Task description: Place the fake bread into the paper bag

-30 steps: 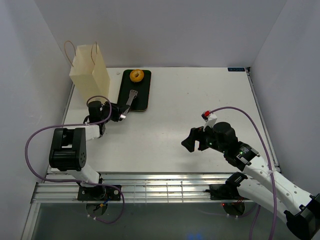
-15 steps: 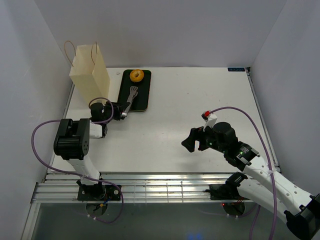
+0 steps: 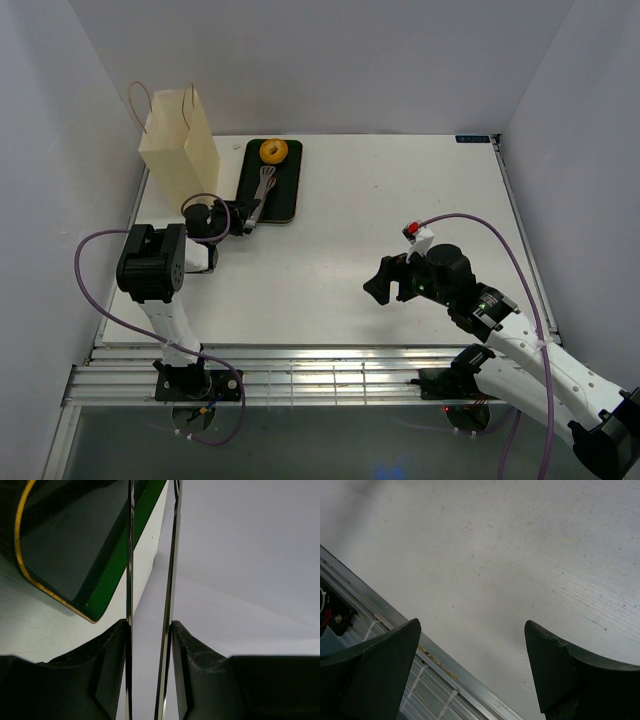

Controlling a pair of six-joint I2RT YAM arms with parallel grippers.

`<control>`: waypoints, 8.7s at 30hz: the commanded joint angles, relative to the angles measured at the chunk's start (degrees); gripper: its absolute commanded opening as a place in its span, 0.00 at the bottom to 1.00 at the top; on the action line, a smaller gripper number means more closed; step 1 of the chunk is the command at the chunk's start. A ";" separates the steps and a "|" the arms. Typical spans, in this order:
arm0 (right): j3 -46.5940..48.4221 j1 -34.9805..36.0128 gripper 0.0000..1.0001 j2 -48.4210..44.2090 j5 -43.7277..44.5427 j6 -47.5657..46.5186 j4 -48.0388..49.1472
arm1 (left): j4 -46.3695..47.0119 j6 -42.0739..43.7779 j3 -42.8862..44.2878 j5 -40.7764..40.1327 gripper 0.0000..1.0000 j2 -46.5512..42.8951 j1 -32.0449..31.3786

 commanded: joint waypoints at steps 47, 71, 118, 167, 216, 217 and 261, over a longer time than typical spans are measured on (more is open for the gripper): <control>1.87 -1.45 0.90 0.70 0.95 -2.46 0.48 | 3.95 -1.58 14.13 0.38 0.47 11.33 -0.23; 1.96 -1.63 0.90 -0.19 -0.10 -1.85 0.39 | 3.25 4.74 5.25 2.66 0.24 -1.58 -0.50; 0.29 -1.80 0.90 1.58 -1.42 -2.02 2.06 | -64.76 63.44 16.39 -11.02 0.28 -55.55 -0.58; -0.50 -2.07 0.90 -0.62 -1.33 -2.11 1.97 | -65.66 81.21 39.26 -42.95 0.33 -40.88 -0.23; 0.03 -2.33 0.90 -0.45 -1.51 -2.20 1.27 | -72.96 80.16 44.19 -39.52 0.51 -29.18 3.28; 0.03 -2.42 0.90 -0.45 -1.51 -2.20 1.27 | -72.96 80.07 44.10 -39.52 0.51 -29.18 3.37; -1.03 -2.51 0.90 -1.68 -0.45 -0.18 1.53 | -66.11 71.11 34.63 -27.66 0.47 -37.71 -24.13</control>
